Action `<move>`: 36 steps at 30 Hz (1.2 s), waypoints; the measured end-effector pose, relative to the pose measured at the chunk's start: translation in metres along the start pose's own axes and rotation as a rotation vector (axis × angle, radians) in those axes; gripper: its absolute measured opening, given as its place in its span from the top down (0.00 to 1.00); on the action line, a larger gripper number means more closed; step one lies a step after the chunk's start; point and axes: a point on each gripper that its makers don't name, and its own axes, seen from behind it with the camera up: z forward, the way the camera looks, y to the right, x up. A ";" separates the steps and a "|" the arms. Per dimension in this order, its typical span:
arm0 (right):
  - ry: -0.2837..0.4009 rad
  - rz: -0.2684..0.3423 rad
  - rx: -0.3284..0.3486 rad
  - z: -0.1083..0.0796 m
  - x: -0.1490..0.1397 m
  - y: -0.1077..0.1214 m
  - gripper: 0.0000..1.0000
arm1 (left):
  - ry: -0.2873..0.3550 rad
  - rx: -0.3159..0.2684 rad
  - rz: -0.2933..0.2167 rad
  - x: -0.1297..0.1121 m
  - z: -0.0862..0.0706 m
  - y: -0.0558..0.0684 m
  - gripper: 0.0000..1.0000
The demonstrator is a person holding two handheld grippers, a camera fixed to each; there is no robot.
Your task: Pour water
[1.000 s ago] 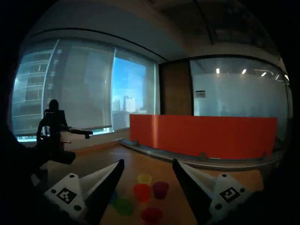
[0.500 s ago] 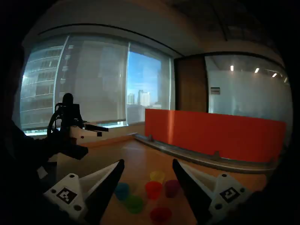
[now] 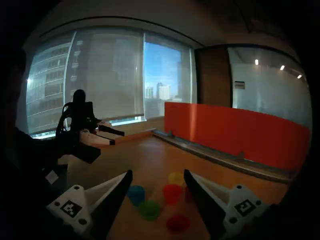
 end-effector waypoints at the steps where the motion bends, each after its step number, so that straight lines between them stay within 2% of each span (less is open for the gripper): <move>1: -0.009 -0.005 0.003 0.001 -0.003 -0.001 0.01 | -0.008 -0.003 0.009 -0.003 0.001 0.001 0.00; 9: -0.064 -0.044 0.010 0.010 -0.024 -0.004 0.01 | -0.069 -0.043 0.056 -0.029 0.012 0.014 0.00; 18: -0.116 -0.066 0.038 0.019 -0.051 -0.010 0.00 | -0.094 -0.080 0.084 -0.048 0.023 0.027 0.00; 30: -0.199 -0.121 0.053 0.030 -0.095 -0.012 0.01 | -0.181 -0.123 0.086 -0.093 0.036 0.036 0.00; 36: -0.229 -0.123 0.075 0.035 -0.115 -0.016 0.01 | -0.227 -0.151 0.087 -0.117 0.041 0.042 0.00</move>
